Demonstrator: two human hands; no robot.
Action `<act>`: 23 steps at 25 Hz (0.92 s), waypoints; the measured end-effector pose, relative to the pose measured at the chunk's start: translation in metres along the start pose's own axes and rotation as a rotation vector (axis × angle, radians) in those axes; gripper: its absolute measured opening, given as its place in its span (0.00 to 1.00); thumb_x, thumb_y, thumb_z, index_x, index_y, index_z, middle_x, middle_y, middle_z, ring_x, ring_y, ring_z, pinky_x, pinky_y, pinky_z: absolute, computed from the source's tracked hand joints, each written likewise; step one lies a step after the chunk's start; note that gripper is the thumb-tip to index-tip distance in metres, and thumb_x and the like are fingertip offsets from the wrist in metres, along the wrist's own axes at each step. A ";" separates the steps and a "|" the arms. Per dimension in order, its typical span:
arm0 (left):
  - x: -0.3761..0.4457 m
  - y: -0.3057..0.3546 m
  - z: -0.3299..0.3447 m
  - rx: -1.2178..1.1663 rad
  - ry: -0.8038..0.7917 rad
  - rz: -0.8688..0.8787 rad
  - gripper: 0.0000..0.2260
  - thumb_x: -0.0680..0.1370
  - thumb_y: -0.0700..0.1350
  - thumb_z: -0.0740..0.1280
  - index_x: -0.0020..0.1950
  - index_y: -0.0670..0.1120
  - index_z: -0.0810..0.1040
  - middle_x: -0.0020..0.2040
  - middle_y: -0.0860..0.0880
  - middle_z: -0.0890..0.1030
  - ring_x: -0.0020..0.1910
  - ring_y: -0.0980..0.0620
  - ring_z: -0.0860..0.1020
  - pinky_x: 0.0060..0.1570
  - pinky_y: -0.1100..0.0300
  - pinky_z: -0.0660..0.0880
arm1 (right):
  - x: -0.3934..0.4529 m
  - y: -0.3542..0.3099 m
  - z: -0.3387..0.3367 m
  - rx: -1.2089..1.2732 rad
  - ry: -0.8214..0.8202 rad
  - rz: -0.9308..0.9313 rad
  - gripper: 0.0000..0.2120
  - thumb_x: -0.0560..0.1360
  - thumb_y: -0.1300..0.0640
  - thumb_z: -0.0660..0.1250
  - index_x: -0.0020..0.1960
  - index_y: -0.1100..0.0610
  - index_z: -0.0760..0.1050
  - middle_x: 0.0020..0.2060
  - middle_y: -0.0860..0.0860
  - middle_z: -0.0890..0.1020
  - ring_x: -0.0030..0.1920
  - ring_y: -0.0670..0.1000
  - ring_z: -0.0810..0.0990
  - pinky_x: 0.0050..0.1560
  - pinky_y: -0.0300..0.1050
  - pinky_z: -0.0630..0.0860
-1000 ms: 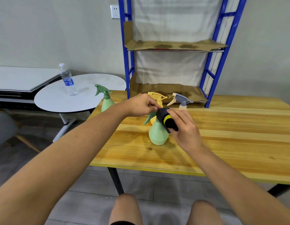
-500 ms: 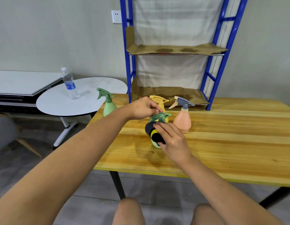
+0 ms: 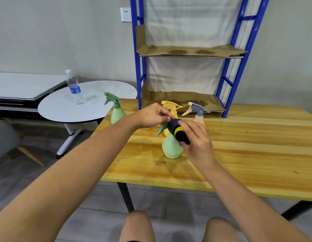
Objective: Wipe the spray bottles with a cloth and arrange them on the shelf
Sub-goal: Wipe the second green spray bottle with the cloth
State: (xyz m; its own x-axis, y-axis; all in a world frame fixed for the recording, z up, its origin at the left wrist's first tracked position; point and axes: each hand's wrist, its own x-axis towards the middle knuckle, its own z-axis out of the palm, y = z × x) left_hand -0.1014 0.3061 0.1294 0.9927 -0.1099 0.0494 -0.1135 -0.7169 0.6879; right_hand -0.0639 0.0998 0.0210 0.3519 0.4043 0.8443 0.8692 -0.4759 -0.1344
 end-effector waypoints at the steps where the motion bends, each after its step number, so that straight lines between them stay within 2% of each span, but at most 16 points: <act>1: 0.000 0.000 0.001 -0.011 0.005 0.000 0.11 0.82 0.40 0.65 0.61 0.46 0.83 0.49 0.56 0.83 0.49 0.58 0.80 0.46 0.66 0.79 | 0.001 0.005 -0.004 -0.020 0.024 0.042 0.29 0.67 0.64 0.77 0.67 0.62 0.76 0.60 0.56 0.80 0.59 0.57 0.77 0.63 0.53 0.75; 5: 0.000 0.000 0.002 -0.010 0.006 -0.002 0.11 0.82 0.42 0.65 0.62 0.47 0.83 0.48 0.57 0.84 0.50 0.56 0.82 0.50 0.62 0.81 | -0.007 0.011 -0.010 -0.086 -0.003 0.042 0.29 0.66 0.64 0.78 0.66 0.61 0.77 0.59 0.56 0.80 0.59 0.57 0.76 0.62 0.51 0.76; 9: 0.000 0.002 0.002 0.002 0.018 -0.003 0.10 0.82 0.44 0.67 0.61 0.48 0.84 0.51 0.54 0.84 0.50 0.55 0.82 0.53 0.57 0.81 | -0.003 -0.002 -0.001 -0.026 -0.084 -0.086 0.27 0.69 0.61 0.76 0.67 0.61 0.76 0.60 0.57 0.80 0.60 0.58 0.77 0.61 0.54 0.76; 11: 0.000 0.002 0.002 0.007 0.018 -0.004 0.10 0.81 0.44 0.67 0.61 0.49 0.84 0.53 0.53 0.84 0.49 0.57 0.82 0.51 0.60 0.81 | -0.010 0.002 0.000 -0.033 -0.112 -0.082 0.28 0.68 0.62 0.77 0.67 0.61 0.76 0.61 0.57 0.80 0.60 0.58 0.78 0.61 0.54 0.77; 14: -0.003 0.004 0.002 0.008 0.024 -0.020 0.11 0.82 0.43 0.67 0.62 0.49 0.83 0.51 0.55 0.84 0.46 0.60 0.81 0.42 0.71 0.77 | -0.019 0.016 -0.009 -0.040 -0.087 0.054 0.32 0.64 0.63 0.80 0.67 0.61 0.76 0.60 0.56 0.80 0.59 0.56 0.77 0.59 0.53 0.79; 18: -0.002 0.005 0.003 0.011 0.024 -0.023 0.11 0.82 0.42 0.66 0.62 0.48 0.83 0.47 0.59 0.82 0.45 0.60 0.80 0.38 0.72 0.75 | -0.003 0.013 -0.011 -0.002 -0.030 0.119 0.30 0.66 0.62 0.77 0.67 0.61 0.75 0.60 0.55 0.80 0.61 0.54 0.75 0.62 0.50 0.76; 20: -0.001 0.003 0.001 -0.002 0.019 -0.029 0.11 0.82 0.43 0.66 0.62 0.48 0.83 0.48 0.59 0.82 0.46 0.60 0.80 0.40 0.70 0.75 | -0.007 0.012 -0.007 0.007 -0.073 0.092 0.31 0.65 0.62 0.79 0.67 0.61 0.75 0.60 0.55 0.80 0.61 0.53 0.75 0.63 0.50 0.76; 23: -0.001 0.004 0.002 0.010 0.009 -0.033 0.11 0.82 0.43 0.66 0.62 0.50 0.83 0.51 0.57 0.82 0.48 0.61 0.80 0.42 0.71 0.73 | -0.027 0.014 -0.007 0.005 -0.182 -0.042 0.33 0.63 0.63 0.81 0.66 0.60 0.76 0.60 0.55 0.81 0.59 0.55 0.77 0.61 0.50 0.78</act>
State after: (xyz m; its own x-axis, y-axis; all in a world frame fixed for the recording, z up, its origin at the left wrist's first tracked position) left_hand -0.1028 0.3018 0.1307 0.9962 -0.0802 0.0332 -0.0813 -0.7268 0.6820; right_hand -0.0635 0.0767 -0.0004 0.3718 0.5589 0.7412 0.8861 -0.4518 -0.1038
